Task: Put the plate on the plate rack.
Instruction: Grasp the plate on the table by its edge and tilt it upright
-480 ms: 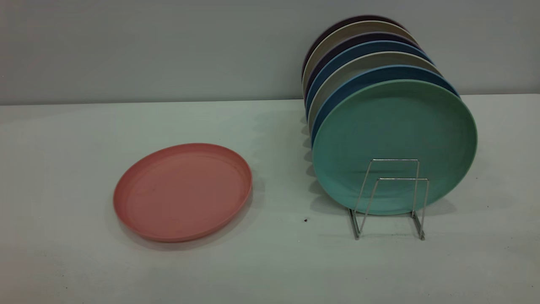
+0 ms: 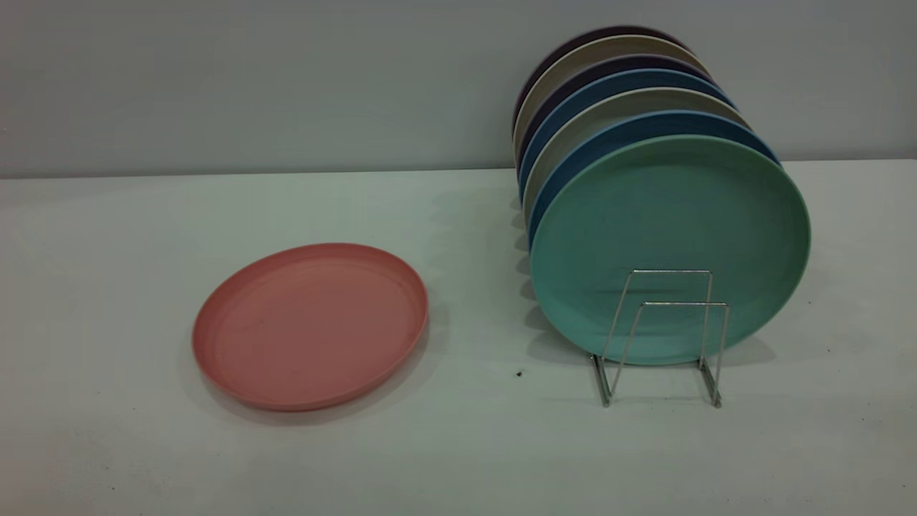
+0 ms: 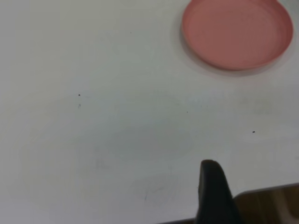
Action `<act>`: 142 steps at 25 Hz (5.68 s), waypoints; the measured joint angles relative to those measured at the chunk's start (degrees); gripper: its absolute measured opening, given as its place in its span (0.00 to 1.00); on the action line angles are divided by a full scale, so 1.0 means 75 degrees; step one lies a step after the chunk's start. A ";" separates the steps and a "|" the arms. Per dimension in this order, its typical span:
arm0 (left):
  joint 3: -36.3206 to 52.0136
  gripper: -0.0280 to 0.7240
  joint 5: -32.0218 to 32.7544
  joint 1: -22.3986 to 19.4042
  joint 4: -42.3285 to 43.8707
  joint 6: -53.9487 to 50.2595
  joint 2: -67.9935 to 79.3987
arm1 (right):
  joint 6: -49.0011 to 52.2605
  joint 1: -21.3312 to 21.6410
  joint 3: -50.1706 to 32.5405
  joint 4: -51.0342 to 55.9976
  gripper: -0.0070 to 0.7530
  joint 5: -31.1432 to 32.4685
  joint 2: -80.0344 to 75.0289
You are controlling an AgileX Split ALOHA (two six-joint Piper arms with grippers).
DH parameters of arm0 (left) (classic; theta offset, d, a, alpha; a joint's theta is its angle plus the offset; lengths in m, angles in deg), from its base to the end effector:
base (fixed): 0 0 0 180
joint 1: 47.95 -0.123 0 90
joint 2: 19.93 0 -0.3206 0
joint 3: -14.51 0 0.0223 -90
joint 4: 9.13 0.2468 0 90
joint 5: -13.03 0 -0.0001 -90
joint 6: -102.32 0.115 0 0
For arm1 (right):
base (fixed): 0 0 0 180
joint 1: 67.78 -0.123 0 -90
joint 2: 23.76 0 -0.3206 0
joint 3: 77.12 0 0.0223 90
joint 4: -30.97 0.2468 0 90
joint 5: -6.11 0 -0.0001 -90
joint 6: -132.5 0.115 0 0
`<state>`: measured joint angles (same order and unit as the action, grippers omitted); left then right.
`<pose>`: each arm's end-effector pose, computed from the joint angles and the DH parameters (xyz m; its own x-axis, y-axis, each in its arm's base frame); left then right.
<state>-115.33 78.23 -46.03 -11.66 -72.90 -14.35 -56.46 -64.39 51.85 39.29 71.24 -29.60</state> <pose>-0.0293 -0.0036 0.2524 -0.5081 0.0819 -0.8574 0.1010 0.9943 0.0351 -0.0266 0.0167 0.2491 -0.5182 -0.0635 -0.8529 -0.1024 0.9947 -0.0118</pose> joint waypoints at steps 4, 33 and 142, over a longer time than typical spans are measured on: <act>0.0000 0.66 0.0000 0.0000 0.0000 0.0000 0.0000 | 0.0000 0.0000 0.0000 0.0000 0.32 0.0000 0.0000; 0.0000 0.66 0.0000 0.0000 0.0000 0.0005 0.0000 | 0.0000 0.0000 0.0000 0.0000 0.32 0.0000 0.0000; -0.4147 0.68 -0.4213 -0.2195 -0.9767 0.8158 1.7137 | 0.0797 -0.0071 0.0352 -0.1254 0.32 -0.5922 -0.7613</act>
<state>-146.43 46.63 -62.49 -84.91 -11.72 114.18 -50.49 -64.92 54.49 29.88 26.82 -86.70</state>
